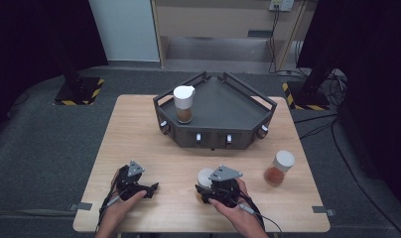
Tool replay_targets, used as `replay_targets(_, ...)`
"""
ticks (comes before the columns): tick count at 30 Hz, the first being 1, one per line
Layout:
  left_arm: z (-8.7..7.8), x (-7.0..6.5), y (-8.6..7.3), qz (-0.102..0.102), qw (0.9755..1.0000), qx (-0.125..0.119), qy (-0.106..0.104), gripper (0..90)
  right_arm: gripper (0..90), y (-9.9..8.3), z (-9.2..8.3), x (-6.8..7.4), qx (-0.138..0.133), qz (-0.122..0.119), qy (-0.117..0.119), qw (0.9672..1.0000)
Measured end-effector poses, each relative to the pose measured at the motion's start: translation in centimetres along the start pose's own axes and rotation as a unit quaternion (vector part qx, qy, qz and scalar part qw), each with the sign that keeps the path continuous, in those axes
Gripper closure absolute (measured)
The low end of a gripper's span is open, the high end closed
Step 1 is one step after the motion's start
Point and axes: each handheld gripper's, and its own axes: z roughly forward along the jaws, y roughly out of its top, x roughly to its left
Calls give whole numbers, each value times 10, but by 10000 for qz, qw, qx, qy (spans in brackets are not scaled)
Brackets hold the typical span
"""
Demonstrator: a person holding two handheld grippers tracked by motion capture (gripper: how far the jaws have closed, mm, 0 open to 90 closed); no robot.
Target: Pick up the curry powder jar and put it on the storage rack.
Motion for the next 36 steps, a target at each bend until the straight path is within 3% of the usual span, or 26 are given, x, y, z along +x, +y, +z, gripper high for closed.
replay_targets(8, 0, 0, 0, 1, 10000, 1, 0, 0, 346, 5, -11, 0, -15, -25, -35, 10000)
replay_targets(23, 0, 0, 0, -4, 10000, -4, 3, 0, 346, 19, -34, -16, -91, 121, -44, 9999)
replay_targets(36, 0, 0, 0, 2, 10000, 1, 1, 0, 346, 32, -39, -26, -58, 55, -163, 9998)
